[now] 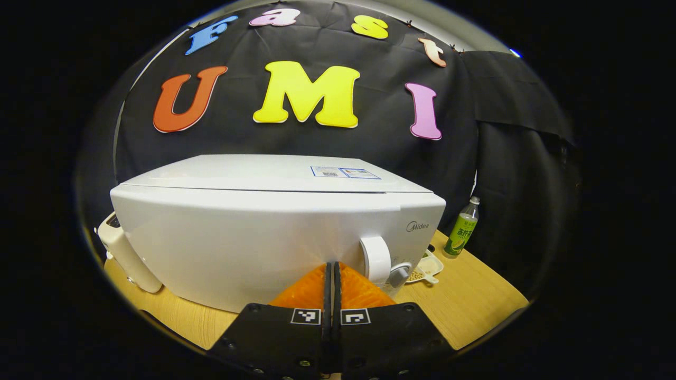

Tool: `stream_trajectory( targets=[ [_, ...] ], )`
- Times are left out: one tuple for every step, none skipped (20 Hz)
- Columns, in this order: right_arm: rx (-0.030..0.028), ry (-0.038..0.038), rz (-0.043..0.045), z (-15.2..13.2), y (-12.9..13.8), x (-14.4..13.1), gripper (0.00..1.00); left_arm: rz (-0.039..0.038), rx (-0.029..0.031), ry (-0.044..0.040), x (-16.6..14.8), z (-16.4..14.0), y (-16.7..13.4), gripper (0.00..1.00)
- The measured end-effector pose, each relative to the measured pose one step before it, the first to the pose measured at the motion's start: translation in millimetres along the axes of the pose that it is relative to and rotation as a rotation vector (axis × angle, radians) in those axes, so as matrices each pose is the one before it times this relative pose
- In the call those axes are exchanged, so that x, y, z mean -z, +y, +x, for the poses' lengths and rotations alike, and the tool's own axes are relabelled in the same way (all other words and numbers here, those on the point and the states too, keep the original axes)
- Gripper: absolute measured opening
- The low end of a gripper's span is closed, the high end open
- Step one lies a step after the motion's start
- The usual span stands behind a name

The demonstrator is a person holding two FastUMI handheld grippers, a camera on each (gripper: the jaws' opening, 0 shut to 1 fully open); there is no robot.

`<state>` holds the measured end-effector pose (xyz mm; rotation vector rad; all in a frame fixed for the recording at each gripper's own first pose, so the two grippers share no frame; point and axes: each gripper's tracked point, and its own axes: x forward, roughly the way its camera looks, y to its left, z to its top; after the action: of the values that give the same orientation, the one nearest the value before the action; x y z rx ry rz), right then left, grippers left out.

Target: Open the microwave oven with the left hand, put the food in, and close the microwave oven.

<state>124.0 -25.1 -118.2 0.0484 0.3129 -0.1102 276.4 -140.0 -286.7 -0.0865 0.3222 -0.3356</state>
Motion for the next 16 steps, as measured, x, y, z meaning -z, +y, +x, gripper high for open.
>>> stream_trajectory(
  targets=[
    [-0.00033,-0.00100,-0.00216,0.27,1.59,-0.95,1.00,-0.02457,0.00706,0.01910,5.20,2.29,0.36,0.00],
    [0.00262,-0.00306,-0.00433,-1.33,1.43,-1.59,1.00,-0.00895,0.00378,-0.00470,0.64,-3.35,-3.35,0.00],
    [0.00168,-0.00541,-0.00253,0.19,-0.38,-0.50,1.00,0.00839,0.00032,0.00474,0.35,2.64,-2.52,0.00],
    [-0.00127,-0.00162,-0.00140,-0.69,0.93,-0.44,1.00,0.00920,-0.00514,0.00023,0.15,-0.53,0.12,0.00],
    [-0.00181,0.00027,-0.00440,-1.07,1.12,0.31,0.92,0.00262,-0.00141,0.00131,1.41,0.83,0.18,0.00],
    [0.00202,-0.00178,-0.00399,-0.56,-0.08,-0.62,0.92,-0.00232,0.00116,0.00157,0.33,0.25,0.22,0.00],
    [0.00102,-0.00062,0.00110,-0.05,0.06,-0.86,0.92,-0.00202,0.00421,-0.00072,0.49,-0.15,-0.53,0.00],
    [-0.00300,-0.00057,0.00309,-0.78,1.16,-0.46,0.92,-0.00006,0.00372,0.00235,-0.74,0.09,-0.39,0.00],
    [-0.00178,-0.00048,0.00126,-0.20,1.73,0.10,1.00,0.00064,0.00253,0.00060,1.10,-0.82,0.34,0.00],
    [0.00069,-0.00265,0.00106,-0.62,0.29,-0.01,0.92,-0.00036,-0.00087,-0.00044,-0.73,-0.06,-0.01,0.00],
    [-0.00338,-0.00389,0.00105,0.15,1.36,-0.01,0.92,0.00468,-0.01377,0.00215,-0.12,-0.51,3.01,0.00],
    [-0.00434,-0.00589,-0.00118,-1.81,2.33,-1.45,0.92,0.00717,-0.01857,0.00785,1.45,-1.95,4.89,0.00],
    [0.00061,-0.00549,-0.00303,-0.37,1.00,-1.04,0.92,0.00258,-0.02165,0.00057,-0.55,-3.52,5.68,0.00],
    [-0.00224,-0.00477,-0.00321,-1.33,0.18,-0.14,1.00,-0.00592,-0.00433,-0.00757,-2.44,-4.37,4.48,0.00],
    [-0.00032,-0.00660,0.00138,-1.37,0.09,-1.57,1.00,-0.01018,0.00327,-0.00961,-2.45,-5.01,3.58,0.00],
    [-0.00245,-0.00491,-0.00007,-1.44,0.78,-0.70,1.00,-0.00509,0.00989,0.00093,-4.32,-10.98,2.61,0.33]
  ],
)
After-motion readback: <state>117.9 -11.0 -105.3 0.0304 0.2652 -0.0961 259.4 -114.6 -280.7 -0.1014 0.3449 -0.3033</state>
